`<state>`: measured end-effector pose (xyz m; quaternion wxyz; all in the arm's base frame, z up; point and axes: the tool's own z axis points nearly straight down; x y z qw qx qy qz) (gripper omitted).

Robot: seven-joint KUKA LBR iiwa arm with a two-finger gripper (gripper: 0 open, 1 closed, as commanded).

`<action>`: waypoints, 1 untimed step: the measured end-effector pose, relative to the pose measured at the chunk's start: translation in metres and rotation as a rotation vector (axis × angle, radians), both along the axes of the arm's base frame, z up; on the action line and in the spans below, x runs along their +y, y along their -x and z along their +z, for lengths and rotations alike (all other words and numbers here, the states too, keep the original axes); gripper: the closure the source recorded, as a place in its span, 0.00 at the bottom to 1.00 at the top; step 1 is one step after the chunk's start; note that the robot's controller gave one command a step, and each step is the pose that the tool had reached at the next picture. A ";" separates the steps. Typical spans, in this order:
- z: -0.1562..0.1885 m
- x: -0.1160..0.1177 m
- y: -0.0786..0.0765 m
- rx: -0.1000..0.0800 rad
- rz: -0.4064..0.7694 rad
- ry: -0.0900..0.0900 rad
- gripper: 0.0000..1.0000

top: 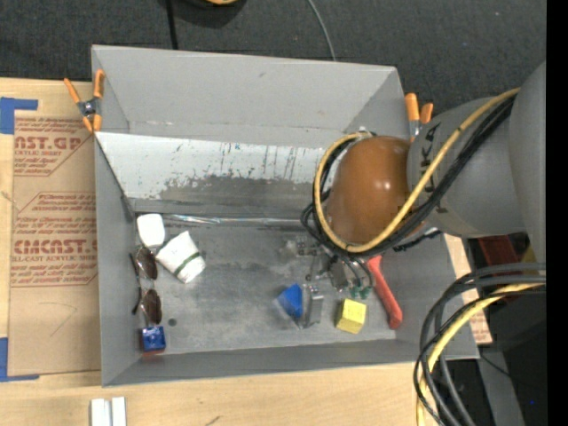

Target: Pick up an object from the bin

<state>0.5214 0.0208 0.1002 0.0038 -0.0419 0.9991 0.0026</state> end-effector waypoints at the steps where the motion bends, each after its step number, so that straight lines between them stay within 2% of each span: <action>1: -0.029 0.004 0.016 0.011 0.083 0.000 1.00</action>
Offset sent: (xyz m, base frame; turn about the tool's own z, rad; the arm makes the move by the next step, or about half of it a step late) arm 0.0000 0.0000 0.0000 0.0000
